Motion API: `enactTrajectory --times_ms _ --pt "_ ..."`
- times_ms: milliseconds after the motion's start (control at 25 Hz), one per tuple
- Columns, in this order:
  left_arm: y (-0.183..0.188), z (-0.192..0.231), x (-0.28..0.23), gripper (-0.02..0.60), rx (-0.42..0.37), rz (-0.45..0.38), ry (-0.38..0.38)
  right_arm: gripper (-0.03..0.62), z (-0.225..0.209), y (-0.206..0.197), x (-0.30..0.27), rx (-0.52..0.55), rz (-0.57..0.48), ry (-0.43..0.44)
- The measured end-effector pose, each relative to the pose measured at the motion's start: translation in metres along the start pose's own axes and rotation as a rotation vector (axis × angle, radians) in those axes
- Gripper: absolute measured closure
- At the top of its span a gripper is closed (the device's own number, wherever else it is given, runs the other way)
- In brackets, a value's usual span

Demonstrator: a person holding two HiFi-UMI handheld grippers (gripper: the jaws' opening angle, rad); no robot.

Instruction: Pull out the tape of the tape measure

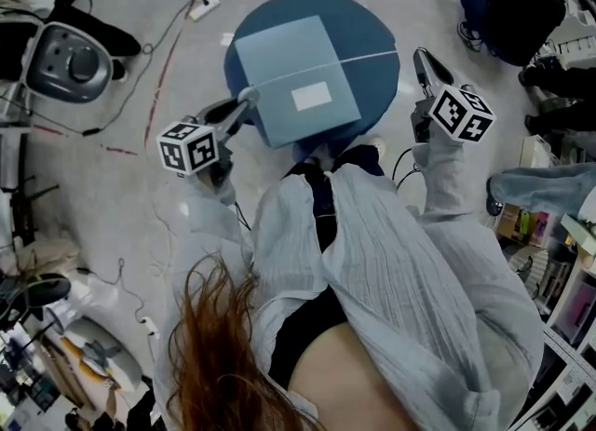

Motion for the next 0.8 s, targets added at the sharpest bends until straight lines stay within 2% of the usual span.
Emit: enactTrajectory --times_ms 80,240,320,400,560,680,800 --pt "0.002 0.002 0.002 0.503 0.061 -0.075 -0.01 0.58 0.0 0.0 -0.001 0.005 0.007 -0.001" --pt "0.008 0.006 0.005 0.503 0.201 -0.278 -0.024 0.58 -0.002 -0.007 -0.003 0.008 0.028 -0.012" --pt "0.008 0.008 0.003 0.503 0.252 -0.331 0.007 0.58 -0.001 -0.013 -0.005 0.007 0.042 -0.015" --pt "0.007 0.008 0.003 0.503 0.268 -0.345 0.076 0.58 0.004 -0.017 -0.006 0.026 0.061 -0.016" --pt "0.015 0.0 0.005 0.503 0.198 -0.387 0.241 0.58 0.011 -0.021 -0.008 0.08 0.088 -0.018" --pt "0.017 -0.007 0.002 0.503 0.089 -0.352 0.354 0.58 0.011 -0.025 -0.011 0.129 0.111 -0.028" --pt "0.021 -0.01 0.003 0.503 -0.01 -0.306 0.414 0.58 0.013 -0.025 -0.014 0.151 0.122 -0.04"
Point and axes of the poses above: the fingertips, and each gripper's own axes: x backward along the fingers, z to its left, y out of its top, the point moved 10 cm from there along x, backward along the fingers, and after that the axes turned 5 degrees about y, right-handed, at the moved point
